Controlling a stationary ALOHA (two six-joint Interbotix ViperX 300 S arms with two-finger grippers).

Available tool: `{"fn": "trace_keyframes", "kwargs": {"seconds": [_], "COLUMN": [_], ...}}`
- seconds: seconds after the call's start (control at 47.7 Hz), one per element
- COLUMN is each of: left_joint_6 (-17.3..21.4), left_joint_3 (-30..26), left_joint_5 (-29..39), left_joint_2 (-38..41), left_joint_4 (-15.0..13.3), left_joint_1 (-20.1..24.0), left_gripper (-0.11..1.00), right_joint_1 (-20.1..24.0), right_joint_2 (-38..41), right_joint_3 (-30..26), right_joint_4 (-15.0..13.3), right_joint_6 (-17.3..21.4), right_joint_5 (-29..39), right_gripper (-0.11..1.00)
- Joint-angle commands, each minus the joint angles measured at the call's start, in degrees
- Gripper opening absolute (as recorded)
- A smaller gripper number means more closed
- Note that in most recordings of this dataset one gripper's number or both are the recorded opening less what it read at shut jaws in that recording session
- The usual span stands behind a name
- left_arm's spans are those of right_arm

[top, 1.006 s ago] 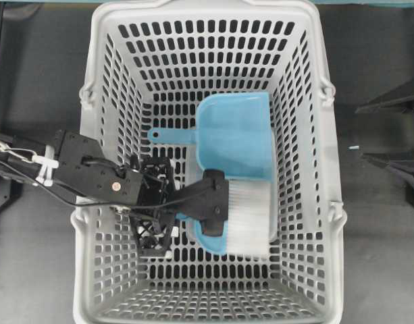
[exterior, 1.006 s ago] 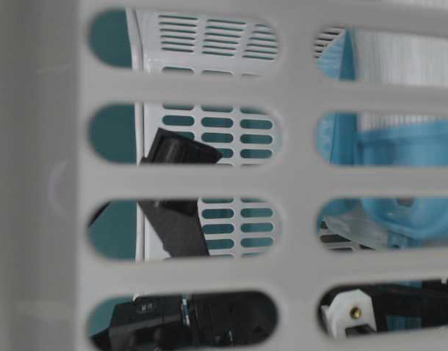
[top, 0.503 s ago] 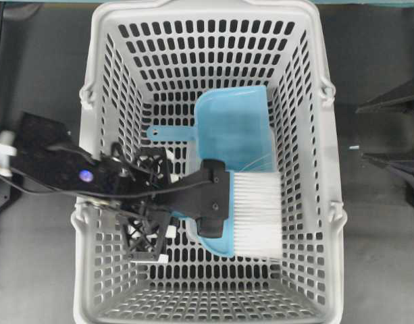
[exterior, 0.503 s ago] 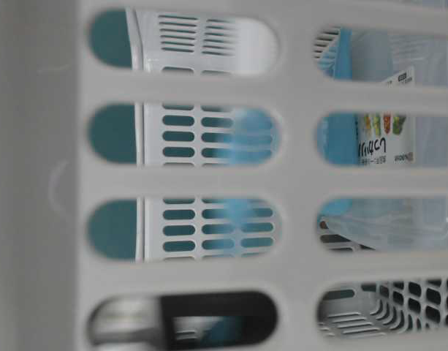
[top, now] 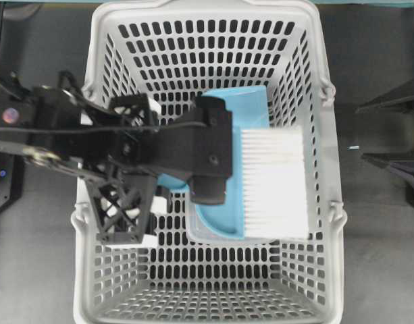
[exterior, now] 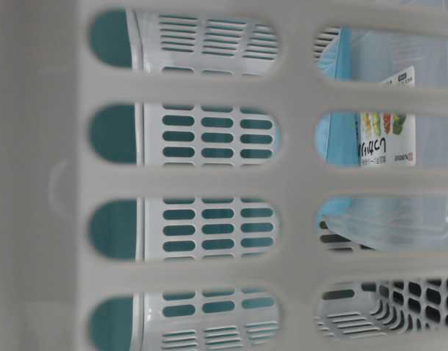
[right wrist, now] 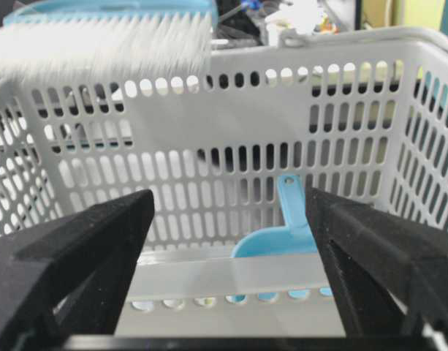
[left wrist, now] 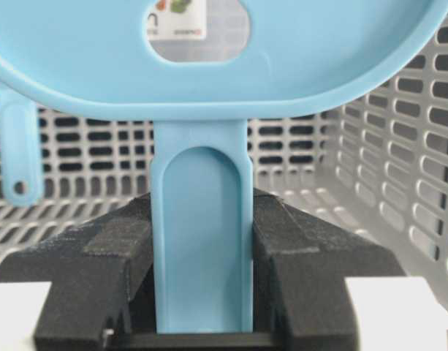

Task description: Pick up the hand brush from the shopping basket with the left arm.

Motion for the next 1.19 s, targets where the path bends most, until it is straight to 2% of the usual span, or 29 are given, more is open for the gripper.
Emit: {"fn": "trace_keyframes", "kwargs": {"seconds": [0.0, 1.174], "left_joint_6": [0.0, 0.0], "left_joint_3": [-1.41, -1.32], "left_joint_5": [-0.09, -1.85], "left_joint_2": [-0.18, 1.23], "left_joint_4": [0.18, 0.18], "left_joint_1": [-0.18, -0.35], "left_gripper": [0.24, 0.24], "right_joint_1": [0.09, 0.09], "right_joint_2": [0.26, 0.26], "right_joint_3": [-0.97, -0.88], "right_joint_4": [0.18, 0.18], "right_joint_6": [0.09, 0.09], "right_joint_5": [-0.35, -0.35], "right_gripper": [0.8, 0.79]}}
